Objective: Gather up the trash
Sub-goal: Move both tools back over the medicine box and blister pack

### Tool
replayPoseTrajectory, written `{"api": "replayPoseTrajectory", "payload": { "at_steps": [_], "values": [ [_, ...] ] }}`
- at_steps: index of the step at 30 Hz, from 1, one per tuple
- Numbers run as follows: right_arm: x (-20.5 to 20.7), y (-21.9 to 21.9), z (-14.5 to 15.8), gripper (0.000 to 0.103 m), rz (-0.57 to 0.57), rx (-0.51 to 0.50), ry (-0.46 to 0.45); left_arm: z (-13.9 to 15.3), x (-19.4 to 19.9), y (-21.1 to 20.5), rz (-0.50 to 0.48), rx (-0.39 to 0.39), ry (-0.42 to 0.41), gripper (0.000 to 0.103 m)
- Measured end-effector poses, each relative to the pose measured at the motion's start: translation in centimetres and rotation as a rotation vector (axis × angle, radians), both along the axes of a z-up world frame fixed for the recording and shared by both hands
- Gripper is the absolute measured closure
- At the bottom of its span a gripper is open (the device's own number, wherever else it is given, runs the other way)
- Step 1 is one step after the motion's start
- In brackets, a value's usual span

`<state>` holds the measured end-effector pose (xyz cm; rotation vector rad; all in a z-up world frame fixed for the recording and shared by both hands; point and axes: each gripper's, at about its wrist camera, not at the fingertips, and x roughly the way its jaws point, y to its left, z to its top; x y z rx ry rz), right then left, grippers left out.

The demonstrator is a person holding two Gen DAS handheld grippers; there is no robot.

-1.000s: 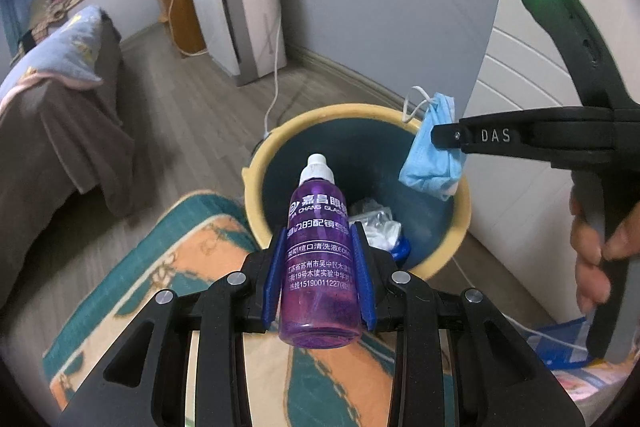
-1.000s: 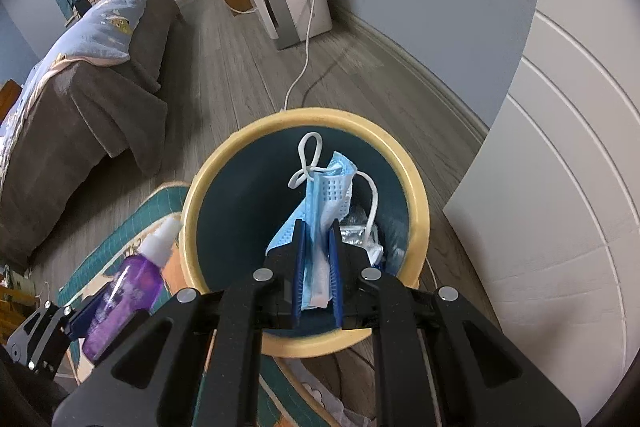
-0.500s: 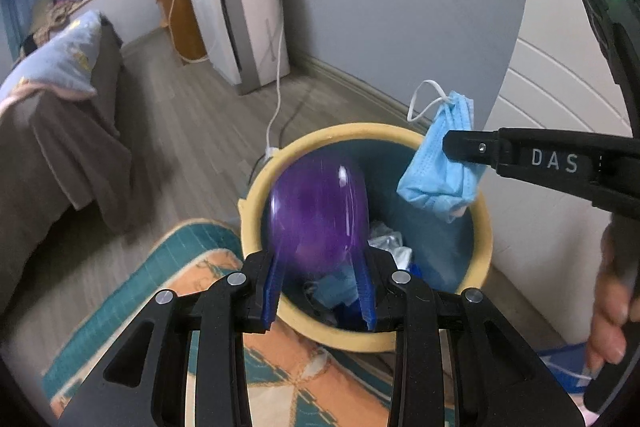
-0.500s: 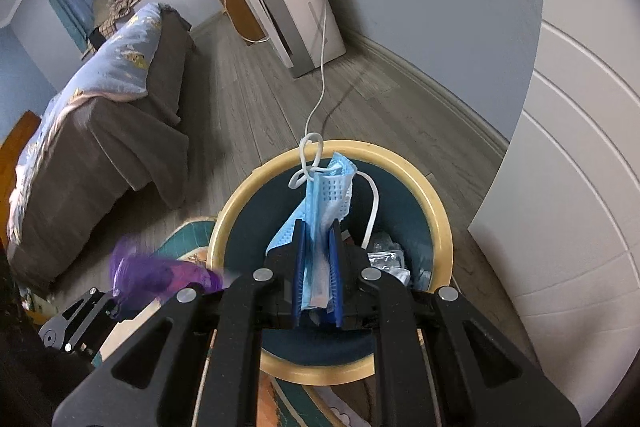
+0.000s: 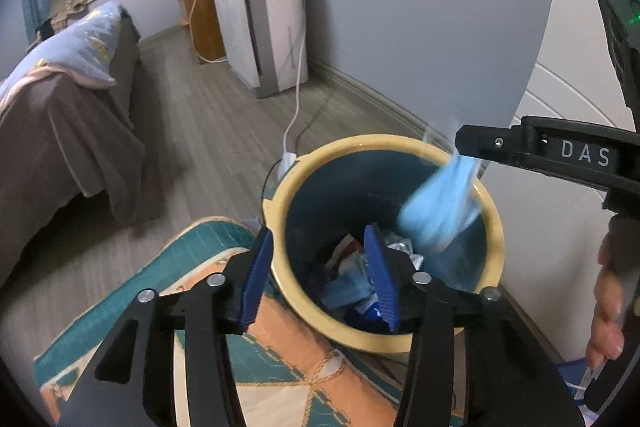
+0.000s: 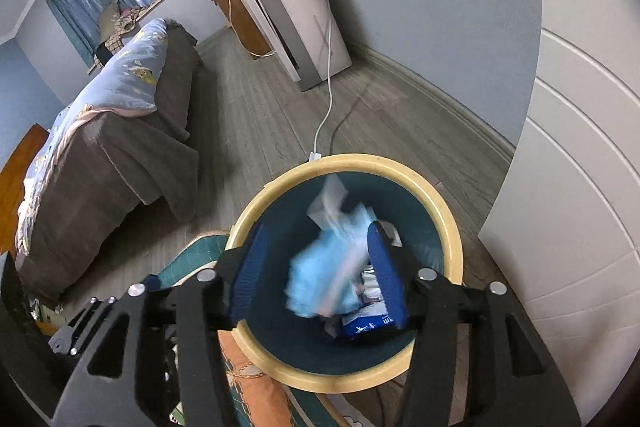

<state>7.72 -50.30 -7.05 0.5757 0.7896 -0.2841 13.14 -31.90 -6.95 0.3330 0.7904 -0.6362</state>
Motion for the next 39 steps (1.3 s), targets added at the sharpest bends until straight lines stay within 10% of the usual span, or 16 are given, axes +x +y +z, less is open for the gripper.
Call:
{"api": "replayPoseTrajectory", "payload": {
  "at_steps": [9,24,39],
  "values": [
    [0.6,1.1,0.2,0.005,0.03,-0.053,0.031,0.8,-0.8,3.1,0.078,-0.026,-0.022,0.009],
    [2.0,10.5,4.4,0.006,0.185,-0.233,0.02,3.6,-5.8,16.4,0.249,0.007,-0.048,0.007],
    [2.4,24.9,2.6,0.006,0.626,-0.403,0.028,2.9,-8.0,29.2,0.545,0.025,-0.029,0.006]
  ]
}}
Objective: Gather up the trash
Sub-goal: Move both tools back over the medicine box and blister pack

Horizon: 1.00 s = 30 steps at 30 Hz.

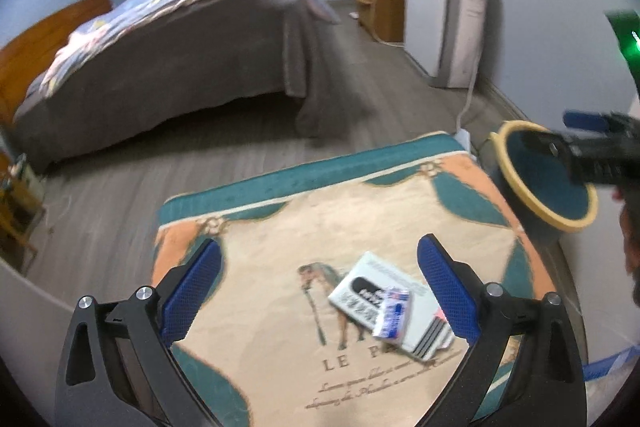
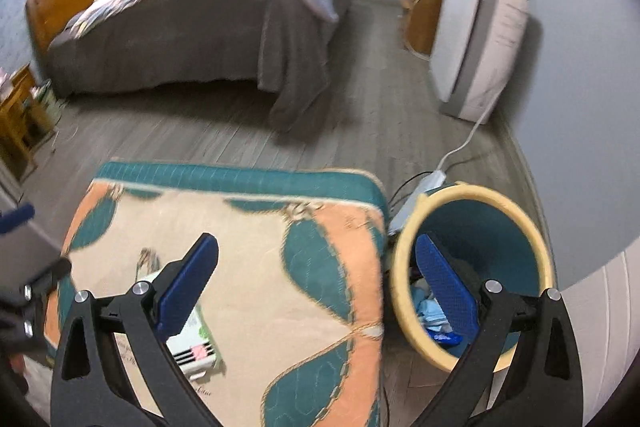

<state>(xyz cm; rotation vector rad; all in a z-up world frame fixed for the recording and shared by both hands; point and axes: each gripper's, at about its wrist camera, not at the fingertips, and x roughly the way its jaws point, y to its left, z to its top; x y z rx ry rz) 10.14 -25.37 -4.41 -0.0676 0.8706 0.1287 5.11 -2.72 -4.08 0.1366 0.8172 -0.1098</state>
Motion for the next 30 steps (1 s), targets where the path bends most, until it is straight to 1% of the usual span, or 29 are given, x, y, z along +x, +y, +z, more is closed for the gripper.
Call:
{"api": "replayPoseTrajectory", "payload": {
  "at_steps": [5,7,10,12,17,23,25,27,28,30],
  "values": [
    [-0.4,1.9,-2.0,0.006,0.013,0.041,0.092,-1.0,0.9,1.8,0.042,-0.038,0.035,0.006],
    [-0.7,2.9,-2.9,0.006,0.008,0.041,0.133,-1.3,1.2,2.5,0.058,-0.03,0.039,0.006],
    [-1.3,4.3,-4.3,0.006,-0.011,0.049,0.181,-1.2,1.2,3.3,0.066,0.011,0.024,0.006],
    [-1.7,5.3,-5.3,0.006,-0.015,0.058,0.206,-0.9,1.4,4.2,0.065,0.007,0.015,0.006],
    [-2.4,8.3,-7.5,0.006,0.001,0.003,0.246,-0.6,1.7,6.6,0.098,-0.043,0.028,0.006],
    [-3.4,13.0,-9.8,0.006,0.089,-0.055,0.264,-0.7,2.5,8.5,0.128,-0.073,0.048,0.006],
    [-3.8,14.5,-10.7,0.009,0.121,-0.066,0.285,-1.0,2.8,8.9,0.133,-0.076,0.062,0.006],
    [-4.0,15.5,-11.9,0.021,0.139,-0.068,0.324,-1.2,2.9,9.1,0.136,-0.079,0.077,0.006],
    [-4.0,15.7,-12.3,0.025,0.142,-0.069,0.34,-1.3,3.0,9.2,0.137,-0.082,0.082,0.006],
    [-3.8,16.0,-13.3,0.037,0.137,-0.074,0.368,-1.5,3.1,9.4,0.137,-0.088,0.09,0.006]
  ]
}}
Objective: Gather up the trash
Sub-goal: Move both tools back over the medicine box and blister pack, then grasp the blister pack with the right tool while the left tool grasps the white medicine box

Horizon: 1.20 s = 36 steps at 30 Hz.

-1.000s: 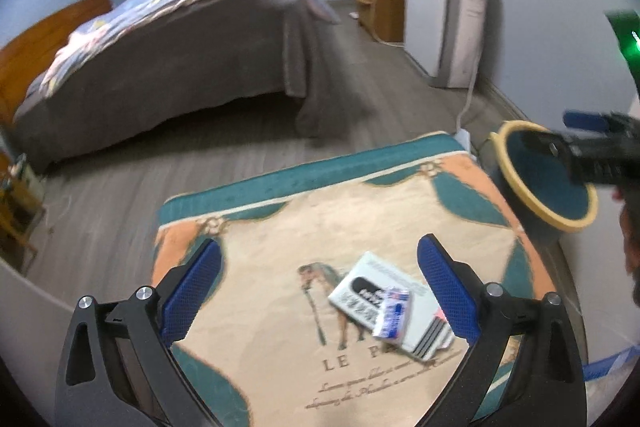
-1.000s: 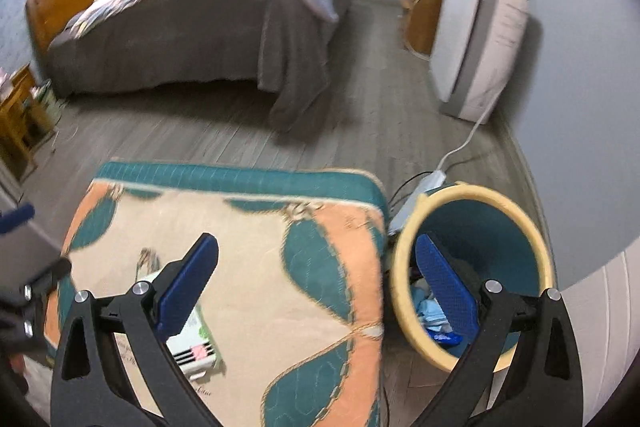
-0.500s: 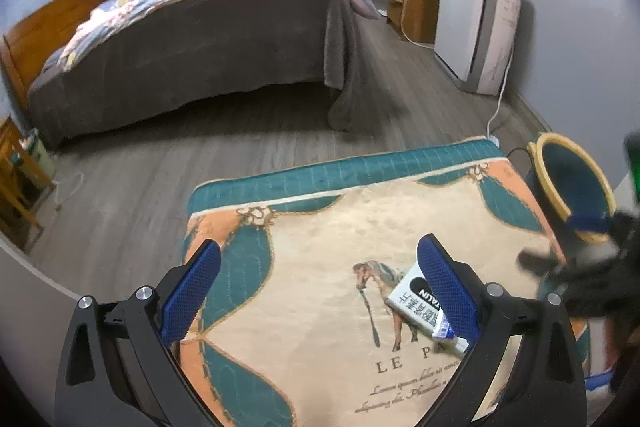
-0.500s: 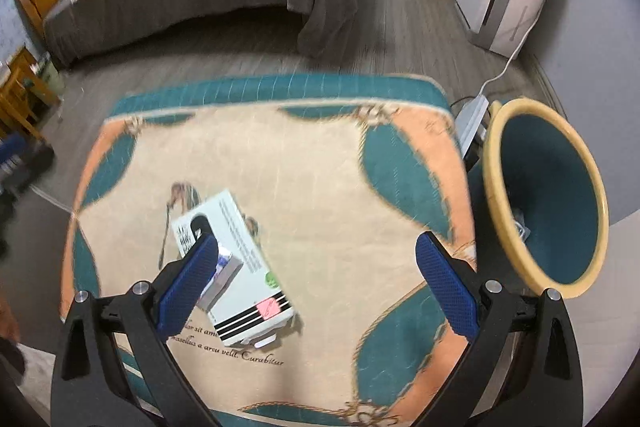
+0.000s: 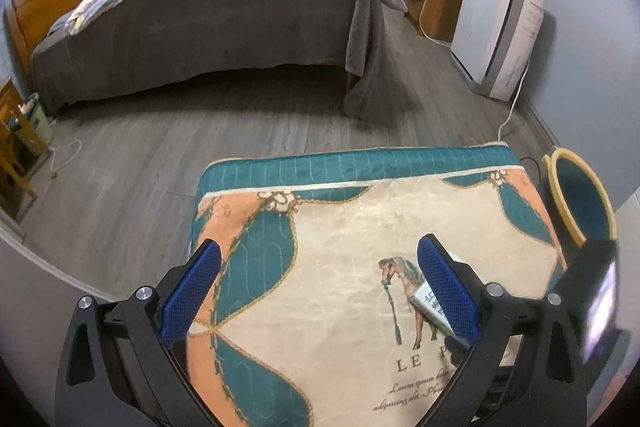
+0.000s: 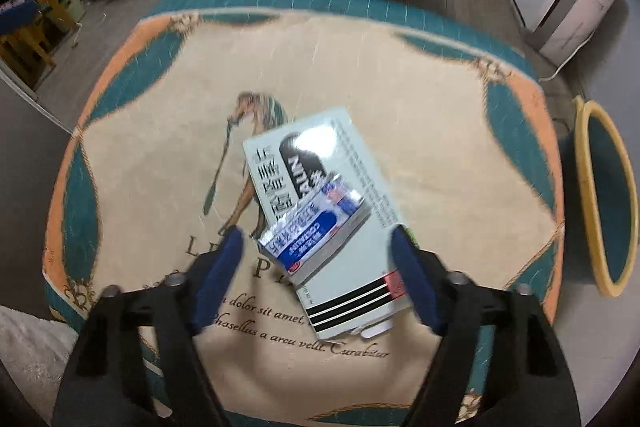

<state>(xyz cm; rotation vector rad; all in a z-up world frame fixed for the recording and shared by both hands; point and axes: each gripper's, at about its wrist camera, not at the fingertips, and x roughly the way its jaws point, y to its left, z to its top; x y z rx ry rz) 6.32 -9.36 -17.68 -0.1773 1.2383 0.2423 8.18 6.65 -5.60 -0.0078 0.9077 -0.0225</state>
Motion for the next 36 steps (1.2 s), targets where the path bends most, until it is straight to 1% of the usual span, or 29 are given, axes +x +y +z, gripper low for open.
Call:
{"api": "replayPoseTrajectory", "payload": {
  "at_steps": [1,2,3,4,5,6,7,8,11,12,14,17,18,20,21,23,25,27,29,30,32,34,35,36],
  "values": [
    [0.1,0.0,-0.2,0.038,-0.003,-0.005,0.0,-0.1,0.0,0.0,0.0,0.0,0.001,0.006],
    [0.1,0.0,-0.1,0.042,-0.003,-0.012,-0.013,-0.1,0.1,0.0,0.0,0.0,0.003,0.006],
    [0.2,-0.1,-0.1,0.051,-0.001,-0.012,-0.021,-0.2,0.1,-0.1,-0.002,0.0,0.005,0.006],
    [0.3,-0.2,0.0,0.053,-0.002,0.002,-0.021,-0.2,0.1,-0.2,-0.004,0.001,0.006,0.006],
    [0.4,-0.5,0.2,0.06,-0.01,0.02,-0.019,-0.2,0.1,-0.3,-0.008,0.004,0.007,0.006],
    [0.4,-0.6,0.3,0.064,-0.015,0.028,-0.017,-0.3,0.1,-0.5,-0.012,0.009,0.008,0.006],
    [0.4,-0.8,0.5,0.066,-0.02,0.031,-0.02,-0.3,0.1,-0.6,-0.015,0.011,0.009,0.006],
    [0.4,-0.9,0.6,0.073,-0.02,0.031,-0.024,-0.4,0.1,-0.7,-0.021,0.016,0.01,0.006],
    [0.3,-1.7,1.4,0.082,-0.025,0.048,-0.022,-0.6,0.0,-1.3,-0.036,0.031,0.013,0.006],
    [0.3,-2.0,1.6,0.087,-0.03,0.052,-0.02,-0.7,0.0,-1.5,-0.042,0.037,0.014,0.006],
    [0.2,-2.7,2.5,0.093,-0.034,0.043,-0.021,-0.8,0.0,-1.9,-0.05,0.048,0.014,0.006],
    [0.0,-4.7,4.7,0.098,-0.059,0.039,-0.029,-0.9,-0.2,-2.3,-0.061,0.048,0.016,0.006],
    [0.0,-5.2,5.4,0.098,-0.067,0.033,-0.033,-1.1,-0.1,-2.4,-0.063,0.049,0.022,0.006],
    [0.1,-6.7,7.1,0.099,-0.081,0.034,-0.06,-1.3,-0.1,-2.8,-0.064,0.049,0.031,0.006],
    [0.3,-7.4,8.0,0.102,-0.091,0.039,-0.085,-1.4,-0.1,-3.0,-0.065,0.045,0.036,0.006],
    [0.9,-8.7,9.0,0.102,-0.127,0.067,-0.117,-1.7,-0.2,-3.6,-0.077,0.036,0.046,0.006],
    [1.6,-9.7,9.1,0.102,-0.154,0.106,-0.119,-2.0,-0.3,-4.4,-0.091,0.054,0.049,0.006],
    [2.1,-10.2,8.8,0.102,-0.154,0.121,-0.112,-2.4,-0.4,-5.3,-0.108,0.08,0.054,0.006],
    [2.5,-10.5,8.1,0.102,-0.14,0.108,-0.099,-2.9,-0.6,-6.5,-0.134,0.106,0.053,0.006],
    [2.7,-10.7,7.3,0.102,-0.129,0.105,-0.078,-3.1,-0.6,-7.0,-0.142,0.118,0.053,0.006],
    [2.6,-11.0,5.7,0.101,-0.113,0.12,-0.024,-3.6,-0.7,-7.8,-0.161,0.147,0.06,0.006],
    [2.2,-11.1,3.9,0.101,-0.104,0.144,0.054,-4.0,-0.7,-8.3,-0.167,0.173,0.067,0.006],
    [1.9,-11.1,3.2,0.1,-0.093,0.15,0.081,-4.1,-0.6,-8.4,-0.165,0.176,0.069,0.006],
    [1.5,-10.8,2.4,0.098,-0.073,0.136,0.111,-4.1,-0.5,-8.4,-0.16,0.172,0.07,0.006]
  ]
}}
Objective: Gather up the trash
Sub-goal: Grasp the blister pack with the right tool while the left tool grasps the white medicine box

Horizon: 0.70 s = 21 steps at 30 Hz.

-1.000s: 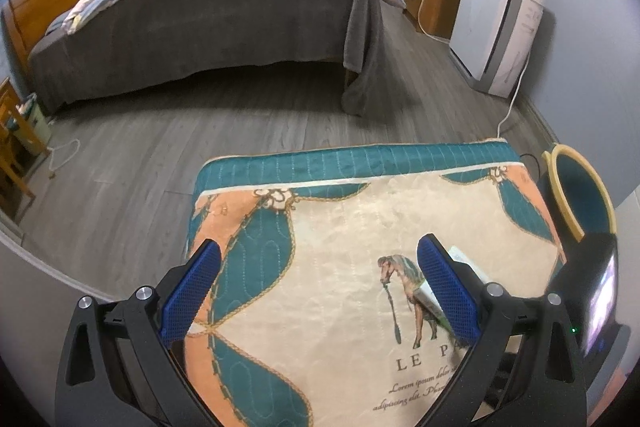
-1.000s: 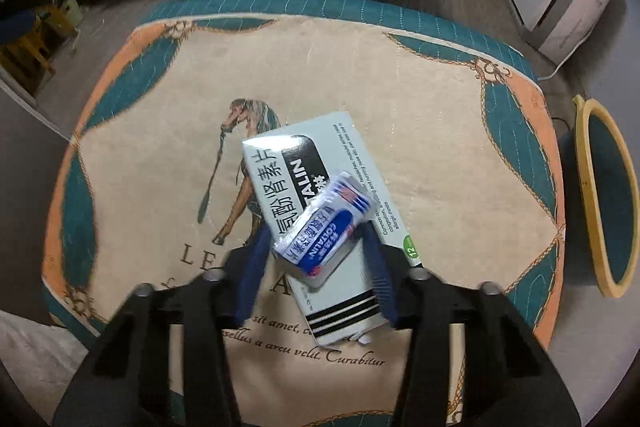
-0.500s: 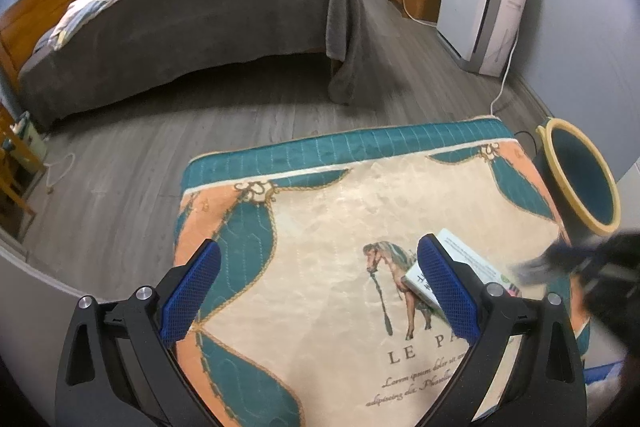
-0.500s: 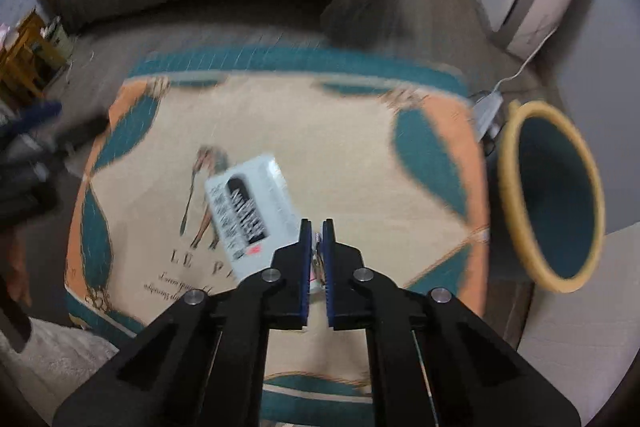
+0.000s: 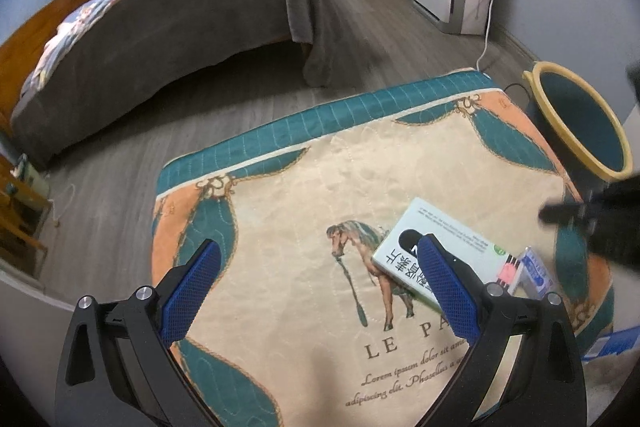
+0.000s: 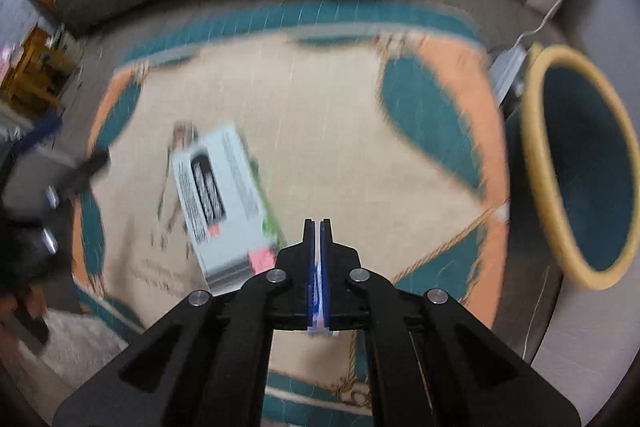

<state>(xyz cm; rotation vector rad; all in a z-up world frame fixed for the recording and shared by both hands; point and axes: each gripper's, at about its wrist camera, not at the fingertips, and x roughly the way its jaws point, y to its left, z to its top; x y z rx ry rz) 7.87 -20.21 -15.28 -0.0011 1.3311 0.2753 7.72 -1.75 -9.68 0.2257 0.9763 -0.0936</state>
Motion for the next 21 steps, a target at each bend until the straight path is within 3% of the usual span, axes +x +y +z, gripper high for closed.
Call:
{"api": "replayPoseTrajectory", "payload": {
  "at_steps": [3,9,12,21],
  "values": [
    [-1.0,0.6,-1.8,0.084,0.053,-0.054,0.053,0.0,0.4,0.3,0.025,-0.03,0.011,0.006],
    [-1.7,0.8,-3.2,0.082,0.061,-0.02,0.136,-0.2,0.3,-0.2,0.005,-0.018,0.015,0.006],
    [-1.8,0.7,-3.6,0.073,0.051,-0.044,0.146,-0.3,0.1,-0.3,-0.004,-0.008,0.012,0.006],
    [-2.4,0.8,-4.2,0.073,0.095,-0.111,0.145,-0.2,0.5,0.6,0.026,-0.033,0.023,0.006]
  ]
}}
